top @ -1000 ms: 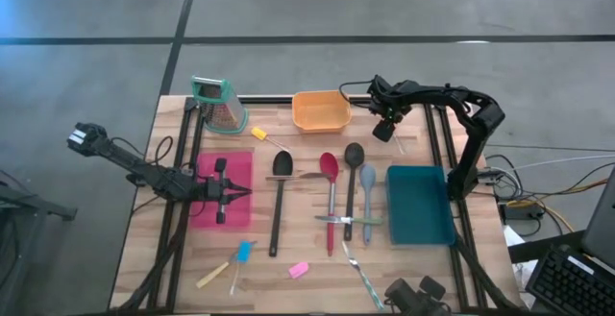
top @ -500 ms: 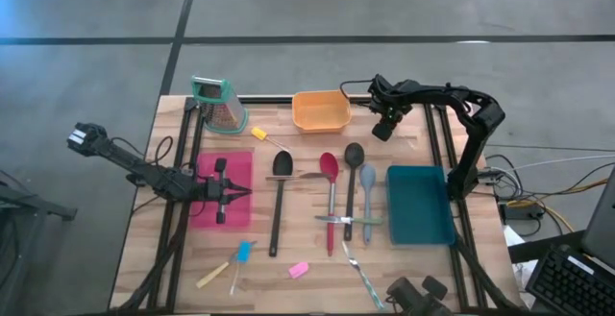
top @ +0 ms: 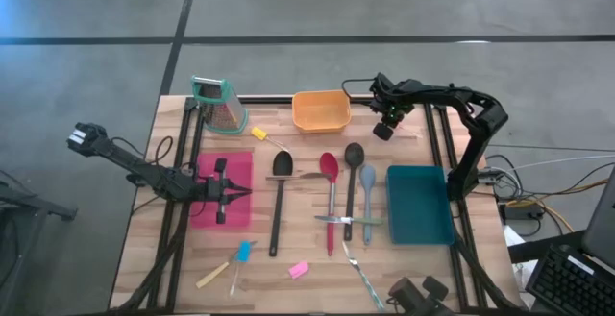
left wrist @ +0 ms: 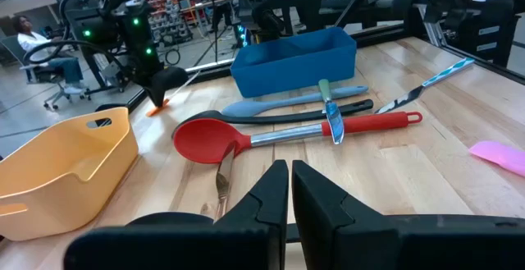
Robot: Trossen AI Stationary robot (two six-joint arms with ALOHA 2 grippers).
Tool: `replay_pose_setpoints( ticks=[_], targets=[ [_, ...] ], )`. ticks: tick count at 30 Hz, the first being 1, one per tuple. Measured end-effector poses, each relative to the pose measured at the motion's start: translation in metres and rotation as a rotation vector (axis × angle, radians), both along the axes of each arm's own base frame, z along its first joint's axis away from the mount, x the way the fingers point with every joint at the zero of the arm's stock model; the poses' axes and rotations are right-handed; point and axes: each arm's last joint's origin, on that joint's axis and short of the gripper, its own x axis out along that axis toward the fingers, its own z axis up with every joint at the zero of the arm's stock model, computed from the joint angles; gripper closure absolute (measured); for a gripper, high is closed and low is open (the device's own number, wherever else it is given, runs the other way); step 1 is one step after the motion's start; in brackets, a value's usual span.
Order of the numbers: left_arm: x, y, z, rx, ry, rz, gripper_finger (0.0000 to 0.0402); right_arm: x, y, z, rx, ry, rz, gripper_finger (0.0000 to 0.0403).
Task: Pick & Place Kitchen Items
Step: Put the orange spatula into the yellow bin
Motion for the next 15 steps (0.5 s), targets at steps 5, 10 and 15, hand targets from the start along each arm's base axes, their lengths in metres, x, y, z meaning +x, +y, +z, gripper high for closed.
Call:
replay_pose_setpoints(
  ticks=[5, 10, 15],
  targets=[
    [0.0, 0.0, 0.0, 0.0, 0.0, 0.0, 0.0378, -0.0008, 0.0008, 0.0007, 0.004, 0.004, -0.012, 0.0395],
    [0.0, 0.0, 0.0, 0.0, 0.0, 0.0, 0.0378, -0.001, 0.0009, 0.0007, 0.003, -0.001, -0.048, 0.0395],
    [0.0, 0.0, 0.0, 0.0, 0.0, 0.0, 0.0378, -0.0012, 0.0013, 0.0006, 0.005, 0.004, -0.044, 0.0393]
  ],
)
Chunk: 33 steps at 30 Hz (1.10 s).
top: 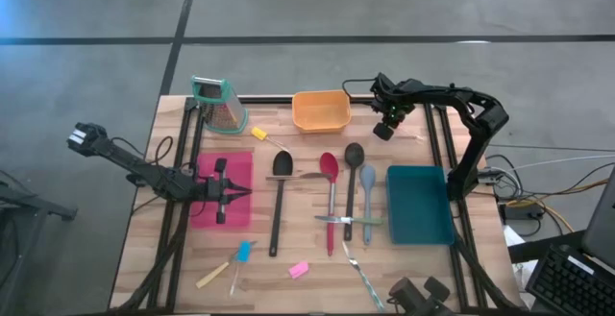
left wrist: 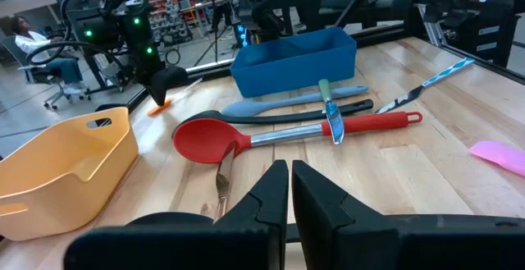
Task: Pick & Place Kitchen Items
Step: Put the orange spatula into the yellow bin
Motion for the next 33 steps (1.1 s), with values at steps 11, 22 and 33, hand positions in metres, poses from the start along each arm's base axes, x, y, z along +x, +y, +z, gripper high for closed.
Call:
replay_pose_setpoints(
  ticks=[11, 22, 33],
  targets=[
    [0.0, 0.0, 0.0, 0.0, 0.0, 0.0, 0.0378, 0.0, 0.0, 0.0, 0.001, 0.026, 0.089, 0.028],
    [0.0, 0.0, 0.0, 0.0, 0.0, 0.0, 0.0378, -0.003, 0.005, 0.0, 0.037, 0.104, 0.207, 0.018],
    [0.0, 0.0, 0.0, 0.0, 0.0, 0.0, 0.0378, -0.011, 0.004, -0.009, 0.042, 0.117, 0.365, 0.0176]
  ],
)
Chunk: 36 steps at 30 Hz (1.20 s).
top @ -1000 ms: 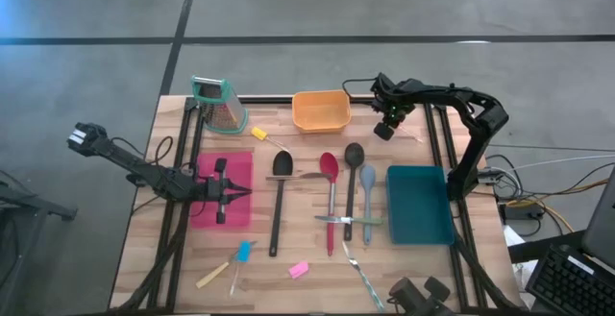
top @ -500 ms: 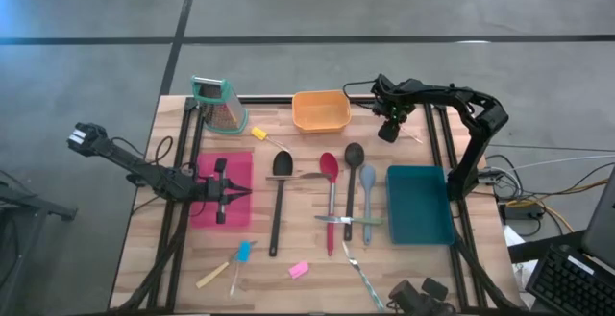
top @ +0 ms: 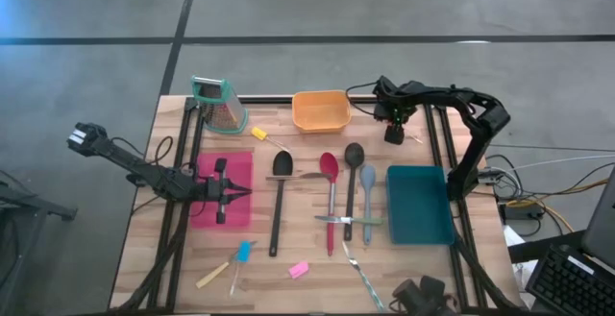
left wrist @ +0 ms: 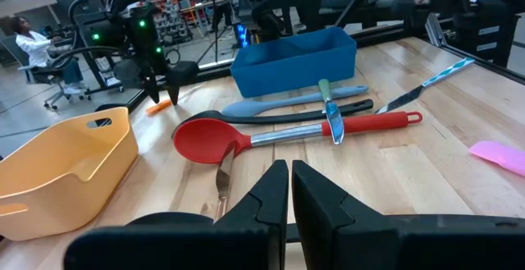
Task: Pick & Place Kitchen Items
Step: Put the orange spatula into the yellow bin
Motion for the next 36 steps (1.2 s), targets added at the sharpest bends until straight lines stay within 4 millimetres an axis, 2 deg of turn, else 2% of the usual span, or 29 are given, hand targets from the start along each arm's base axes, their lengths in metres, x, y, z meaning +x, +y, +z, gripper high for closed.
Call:
replay_pose_setpoints(
  ticks=[7, 12, 25, 36],
  targets=[
    [0.0, 0.0, 0.0, 0.0, 0.0, 0.0, 0.0378, -0.005, -0.003, -0.002, 0.039, -0.056, -0.014, 0.0203],
    [0.0, 0.0, 0.0, 0.0, 0.0, 0.0, 0.0378, -0.006, -0.001, -0.005, 0.074, -0.096, -0.028, 0.0236],
    [0.0, 0.0, 0.0, 0.0, 0.0, 0.0, 0.0378, -0.005, -0.003, -0.005, 0.041, -0.086, -0.015, 0.038],
    [0.0, 0.0, 0.0, 0.0, 0.0, 0.0, 0.0378, 0.001, -0.011, 0.008, 0.038, -0.108, -0.059, 0.039]
  ],
)
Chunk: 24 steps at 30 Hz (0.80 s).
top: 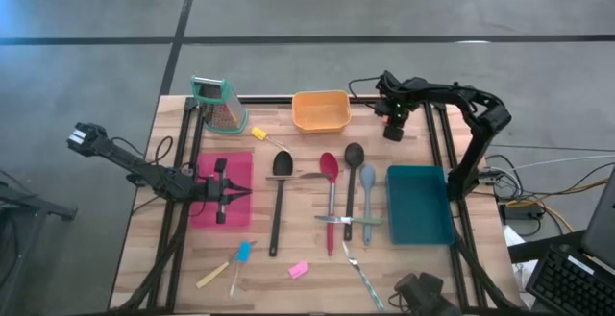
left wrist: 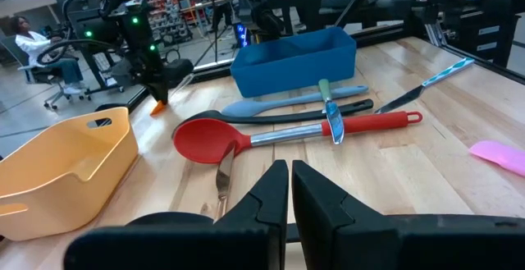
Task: Pick & Place Kitchen Items
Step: Put the orange spatula into the yellow bin
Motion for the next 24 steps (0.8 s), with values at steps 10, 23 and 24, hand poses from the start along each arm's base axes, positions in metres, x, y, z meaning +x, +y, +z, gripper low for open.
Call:
replay_pose_setpoints(
  ticks=[10, 23, 24],
  targets=[
    [0.0, 0.0, 0.0, 0.0, 0.0, 0.0, 0.0378, 0.006, -0.007, 0.01, -0.042, -0.038, -0.017, 0.0391],
    [0.0, 0.0, 0.0, 0.0, 0.0, 0.0, 0.0378, 0.011, -0.01, 0.032, -0.07, -0.059, -0.02, 0.0392],
    [0.0, 0.0, 0.0, 0.0, 0.0, 0.0, 0.0378, 0.012, -0.01, 0.035, -0.075, -0.063, -0.018, 0.0392]
  ],
)
